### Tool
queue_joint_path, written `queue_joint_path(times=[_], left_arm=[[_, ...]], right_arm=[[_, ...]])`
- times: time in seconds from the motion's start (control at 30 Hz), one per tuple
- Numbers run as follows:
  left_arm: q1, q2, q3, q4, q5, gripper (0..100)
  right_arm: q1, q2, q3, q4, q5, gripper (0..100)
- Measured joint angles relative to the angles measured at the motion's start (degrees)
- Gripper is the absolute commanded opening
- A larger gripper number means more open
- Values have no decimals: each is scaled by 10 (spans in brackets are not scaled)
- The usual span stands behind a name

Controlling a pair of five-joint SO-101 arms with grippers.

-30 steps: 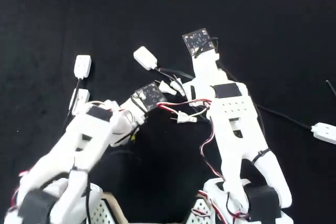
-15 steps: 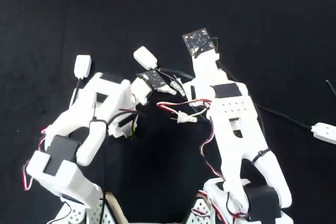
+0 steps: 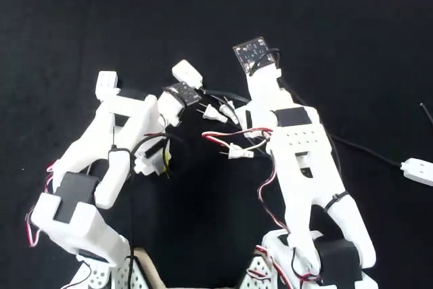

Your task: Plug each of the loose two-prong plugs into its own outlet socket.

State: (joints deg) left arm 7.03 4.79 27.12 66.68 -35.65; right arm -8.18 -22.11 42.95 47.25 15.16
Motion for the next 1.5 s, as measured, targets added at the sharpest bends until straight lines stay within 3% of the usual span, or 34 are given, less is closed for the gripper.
queue_joint_path(times=[0.4,0.6,0.73,1.0,1.13,1.5], left_arm=[[1,-212,148,-22,0,273],[111,-379,294,-59,-1,275],[124,-450,369,-117,-2,278],[95,-334,361,-204,-3,273],[67,-270,315,-209,-3,273],[25,-251,295,-218,-12,273]], right_arm=[[0,0,0,0,0,12],[0,0,0,0,0,12],[0,0,0,0,0,12],[0,0,0,0,0,12],[0,0,0,0,0,12],[0,0,0,0,0,12]])
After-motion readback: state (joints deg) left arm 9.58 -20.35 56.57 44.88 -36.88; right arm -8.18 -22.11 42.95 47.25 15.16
